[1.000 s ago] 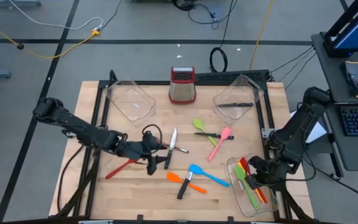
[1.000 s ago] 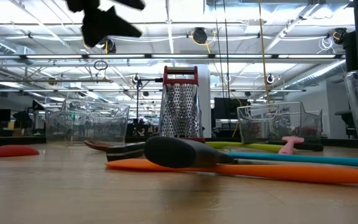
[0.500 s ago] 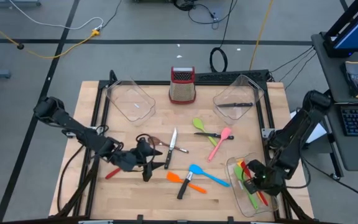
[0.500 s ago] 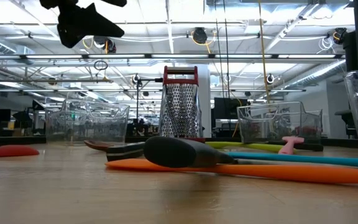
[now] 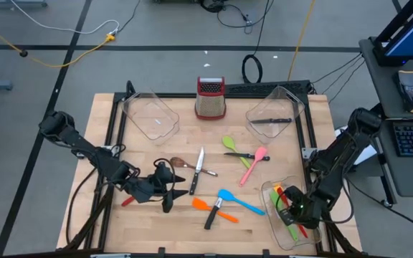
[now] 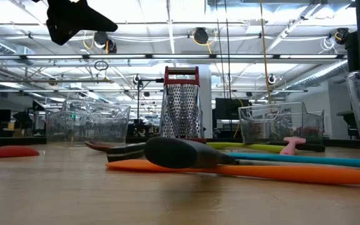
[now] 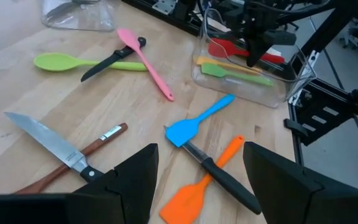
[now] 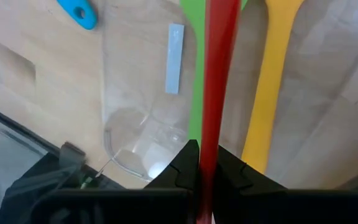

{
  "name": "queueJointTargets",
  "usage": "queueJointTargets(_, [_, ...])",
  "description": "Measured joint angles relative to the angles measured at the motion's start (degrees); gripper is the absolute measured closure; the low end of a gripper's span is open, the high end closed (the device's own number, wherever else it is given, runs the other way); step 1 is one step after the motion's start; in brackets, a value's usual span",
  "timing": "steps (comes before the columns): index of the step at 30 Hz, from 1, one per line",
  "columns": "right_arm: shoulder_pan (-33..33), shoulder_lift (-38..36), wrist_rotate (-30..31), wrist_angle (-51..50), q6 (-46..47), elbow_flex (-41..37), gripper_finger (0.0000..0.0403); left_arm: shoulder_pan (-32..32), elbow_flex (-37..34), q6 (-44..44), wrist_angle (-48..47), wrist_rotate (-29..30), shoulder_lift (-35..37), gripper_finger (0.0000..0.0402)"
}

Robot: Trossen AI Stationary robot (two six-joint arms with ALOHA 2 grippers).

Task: Pick & Place Kitchen Items
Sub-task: Put the red spatula into the bottom transparent bin

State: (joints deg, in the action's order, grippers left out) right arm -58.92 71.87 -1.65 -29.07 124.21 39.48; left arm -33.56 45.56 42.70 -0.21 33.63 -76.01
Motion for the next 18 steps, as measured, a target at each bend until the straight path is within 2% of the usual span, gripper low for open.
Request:
queueJointTargets(4, [0.02, 0.62, -0.17, 0.15, 0.67, 0.00, 0.0390, -0.04, 0.00, 0.00, -0.02, -0.06, 0.00, 0.0160])
queueJointTargets(13, [0.03, 0.88, -0.15, 0.09, 1.63, 0.00, 0.0333, -3.06, 0.00, 0.15, 0.40, -0.57, 0.00, 0.0160])
queueJointTargets(18, [0.04, 0.41, -0.13, 0.24, 2.54, -0.06, 0.0320, -4.98, 0.00, 0.72, 0.42, -0.61, 0.00, 0.0160])
